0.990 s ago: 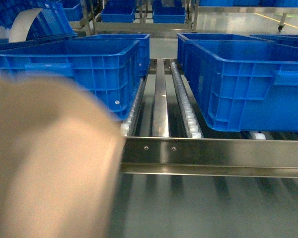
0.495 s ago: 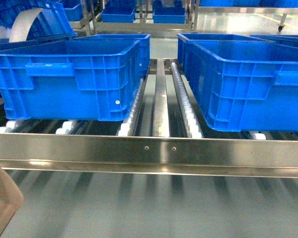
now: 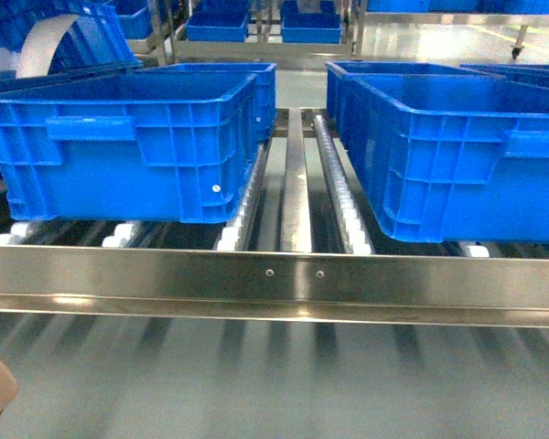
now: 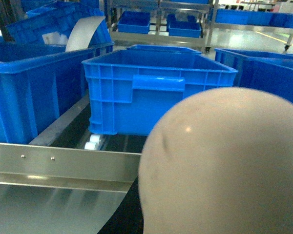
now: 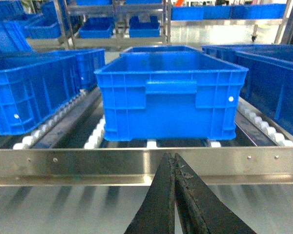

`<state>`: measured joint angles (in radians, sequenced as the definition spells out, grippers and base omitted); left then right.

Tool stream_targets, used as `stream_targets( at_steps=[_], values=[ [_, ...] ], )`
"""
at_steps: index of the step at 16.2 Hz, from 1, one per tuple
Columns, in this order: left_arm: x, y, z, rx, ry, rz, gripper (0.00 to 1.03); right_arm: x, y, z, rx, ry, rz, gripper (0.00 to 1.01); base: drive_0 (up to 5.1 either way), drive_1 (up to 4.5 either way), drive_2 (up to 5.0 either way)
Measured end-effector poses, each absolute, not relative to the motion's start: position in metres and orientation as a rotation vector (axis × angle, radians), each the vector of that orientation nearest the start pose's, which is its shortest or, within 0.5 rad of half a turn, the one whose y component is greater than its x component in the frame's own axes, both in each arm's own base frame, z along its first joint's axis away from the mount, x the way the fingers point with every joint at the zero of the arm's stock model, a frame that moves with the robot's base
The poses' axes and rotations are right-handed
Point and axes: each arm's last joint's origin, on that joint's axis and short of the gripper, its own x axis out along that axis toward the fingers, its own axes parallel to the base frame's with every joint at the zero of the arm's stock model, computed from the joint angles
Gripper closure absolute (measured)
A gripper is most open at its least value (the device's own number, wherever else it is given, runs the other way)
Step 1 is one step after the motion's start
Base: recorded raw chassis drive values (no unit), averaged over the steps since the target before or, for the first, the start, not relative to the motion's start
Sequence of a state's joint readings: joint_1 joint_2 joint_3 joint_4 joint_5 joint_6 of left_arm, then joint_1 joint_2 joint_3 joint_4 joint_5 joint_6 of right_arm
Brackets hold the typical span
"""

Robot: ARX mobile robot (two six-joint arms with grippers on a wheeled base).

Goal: Place part in tray to right shelf

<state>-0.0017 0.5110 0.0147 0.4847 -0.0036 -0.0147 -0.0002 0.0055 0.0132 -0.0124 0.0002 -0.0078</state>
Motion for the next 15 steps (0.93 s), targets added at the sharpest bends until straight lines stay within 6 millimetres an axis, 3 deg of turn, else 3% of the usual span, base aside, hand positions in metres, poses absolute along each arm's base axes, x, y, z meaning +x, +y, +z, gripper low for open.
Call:
stream_targets(
  at_steps=[13, 15],
  values=[
    [0.108, 0.0, 0.17, -0.015, -0.008, 0.0, 0.9, 0.097, 0.0, 0.167, -0.008, -0.004, 0.0, 0.99, 0.0, 0.0, 0.0],
    [0.099, 0.0, 0.164, -0.015, 0.045, 0.0, 0.9, 0.097, 0.0, 0.167, -0.008, -0.004, 0.0, 0.99, 0.0, 0.0, 0.0]
  ],
)
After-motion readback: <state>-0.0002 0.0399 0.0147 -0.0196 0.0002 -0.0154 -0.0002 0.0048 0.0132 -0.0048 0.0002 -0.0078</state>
